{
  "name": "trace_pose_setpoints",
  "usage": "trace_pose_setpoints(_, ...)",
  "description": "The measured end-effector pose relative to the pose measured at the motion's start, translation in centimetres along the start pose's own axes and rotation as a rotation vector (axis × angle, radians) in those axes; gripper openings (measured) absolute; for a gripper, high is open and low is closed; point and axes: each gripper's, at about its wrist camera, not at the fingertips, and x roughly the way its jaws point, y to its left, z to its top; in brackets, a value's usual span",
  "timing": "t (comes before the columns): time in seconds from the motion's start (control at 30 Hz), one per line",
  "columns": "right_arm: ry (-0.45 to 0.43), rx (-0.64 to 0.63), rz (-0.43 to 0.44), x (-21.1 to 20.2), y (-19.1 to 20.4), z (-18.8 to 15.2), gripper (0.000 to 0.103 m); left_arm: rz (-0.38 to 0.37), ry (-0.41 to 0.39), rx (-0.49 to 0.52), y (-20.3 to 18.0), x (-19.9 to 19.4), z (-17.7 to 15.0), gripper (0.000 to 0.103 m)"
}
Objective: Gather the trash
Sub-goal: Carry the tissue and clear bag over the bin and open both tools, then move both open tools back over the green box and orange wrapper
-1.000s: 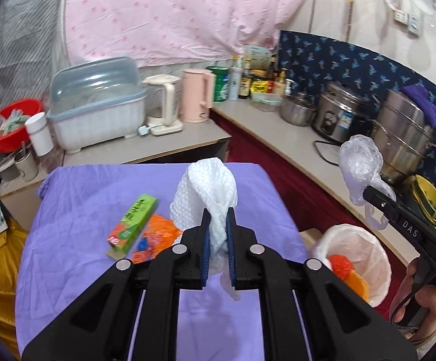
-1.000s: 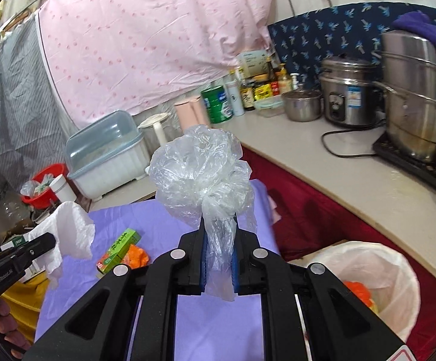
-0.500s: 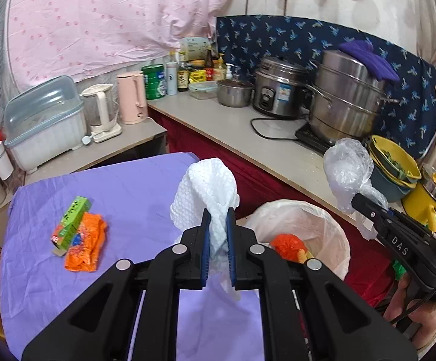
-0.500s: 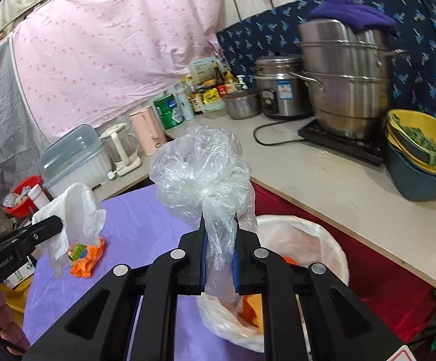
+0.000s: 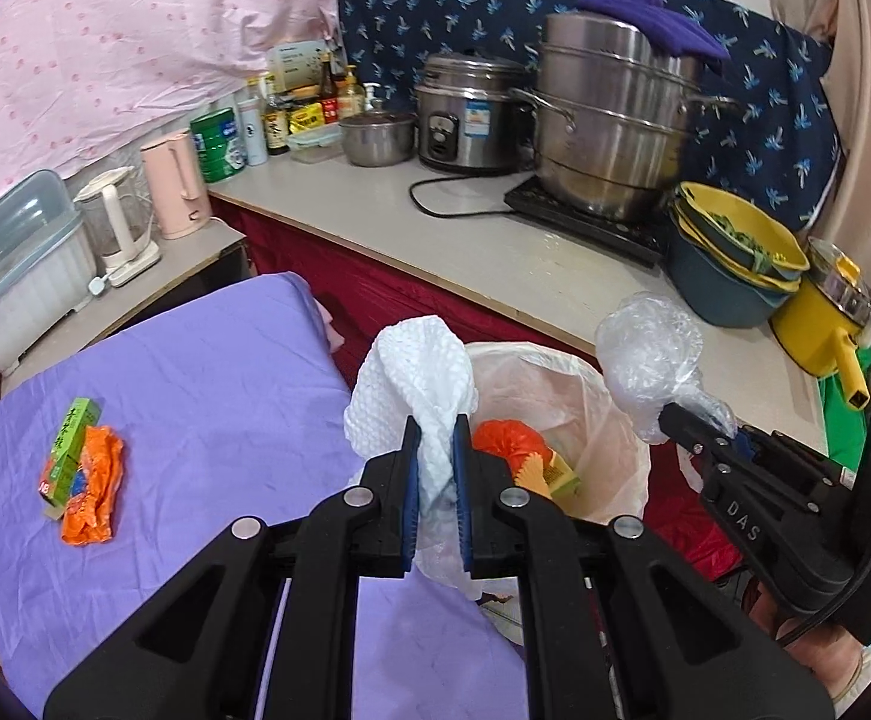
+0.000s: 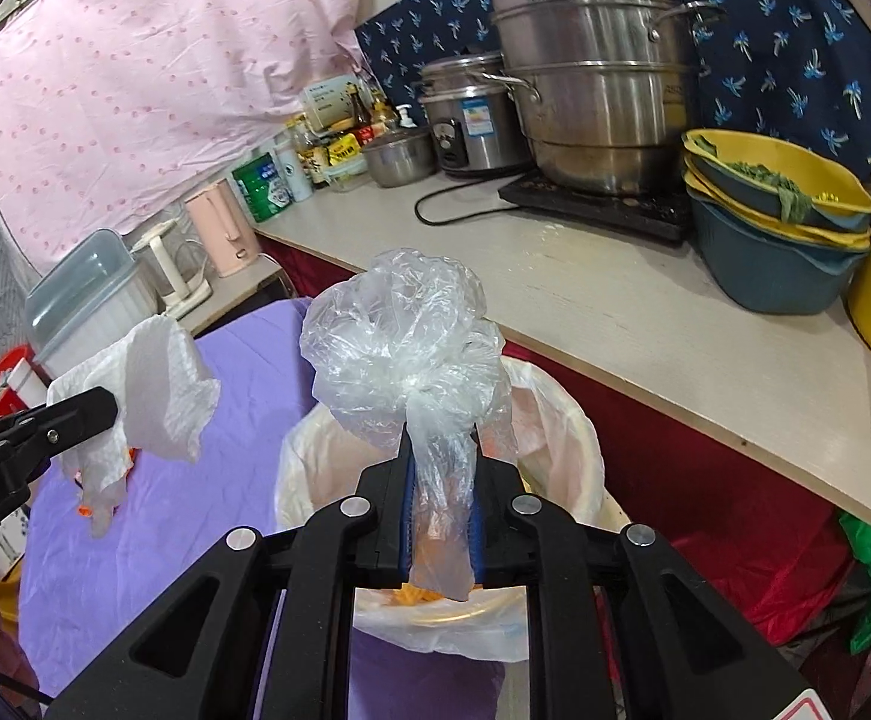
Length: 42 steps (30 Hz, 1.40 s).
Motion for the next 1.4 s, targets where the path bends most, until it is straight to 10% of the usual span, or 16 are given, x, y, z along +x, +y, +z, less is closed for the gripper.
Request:
trace_pose_setpoints(0.4, 0.059, 0.025, -0.040, 3.2, -1.2, -0.7, 0.027, -0.039, 0.088, 0.042, -2.0, 5.6, -0.2, 0.015)
trace_pose_setpoints(0.5, 0.045, 0.037, -0.042, 3.3, -1.4, -0.5, 0.043, -0.033, 0.084, 0.046, -2.3, 6.2, -0.2, 0.048)
trace_pose_setpoints(0.7, 0.009, 0.063, -0.038, 2.5, -1.9, 0.5, 0.049, -0.052, 0.063, 0.011, -1.7, 6.1, 0.5, 0.063)
trace_pose_setpoints(1.4, -0.059, 0.000, 0.024, -0.5, 3.2, 1.4, 0.060, 0.065, -0.022, -0.119, 5.2, 1.9, 0.1, 0.066)
